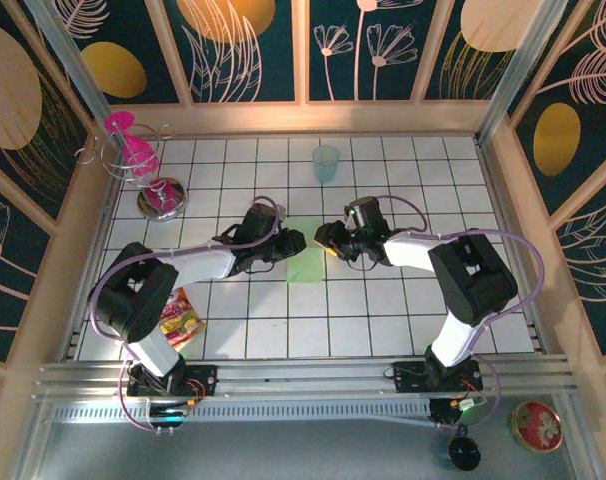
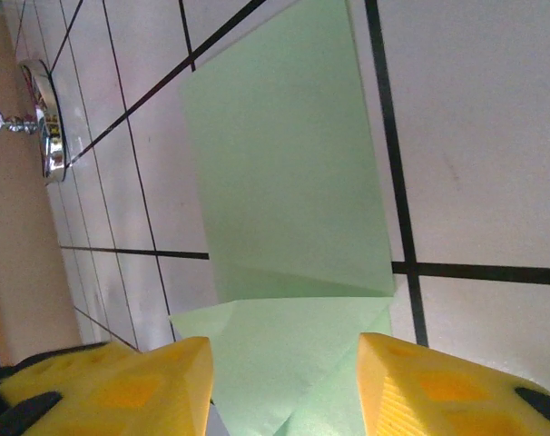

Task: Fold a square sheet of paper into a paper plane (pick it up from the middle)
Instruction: Fold the triangle a second time at the center of the table, then turn over the paper at the center of the table.

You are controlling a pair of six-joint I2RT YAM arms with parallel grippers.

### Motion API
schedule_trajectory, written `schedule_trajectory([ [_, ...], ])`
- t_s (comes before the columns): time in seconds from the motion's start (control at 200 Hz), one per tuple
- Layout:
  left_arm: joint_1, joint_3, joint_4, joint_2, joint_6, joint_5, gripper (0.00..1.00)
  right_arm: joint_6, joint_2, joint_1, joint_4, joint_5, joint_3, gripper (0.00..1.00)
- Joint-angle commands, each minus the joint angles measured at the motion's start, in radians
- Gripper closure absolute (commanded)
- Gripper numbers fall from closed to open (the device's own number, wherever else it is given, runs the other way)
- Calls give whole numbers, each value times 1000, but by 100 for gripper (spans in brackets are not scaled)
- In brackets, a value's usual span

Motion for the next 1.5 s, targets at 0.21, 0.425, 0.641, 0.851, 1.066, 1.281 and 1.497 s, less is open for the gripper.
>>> schedule_trajectory([
  [0.21,49,4,51,103,-42,-5,70,85,2,18,41,16,-26,52],
  [0.425,61,-50,102,118,-84,12,69,115,17,46,34,26,-20,53],
  [0.641,70,-75,88,122,-90,12,69,142,54,78,7,61,18,54],
  [0.851,79,-105,111,115,-82,23,69,148,71,102,1,87,36,56],
  [1.066,85,-109,115,104,-68,30,69,149,95,120,29,71,63,64],
  [1.281,89,-126,133,97,-69,44,69,163,118,143,69,55,60,69],
  [1.497,91,-125,136,87,-66,50,68,158,118,160,120,54,40,75],
])
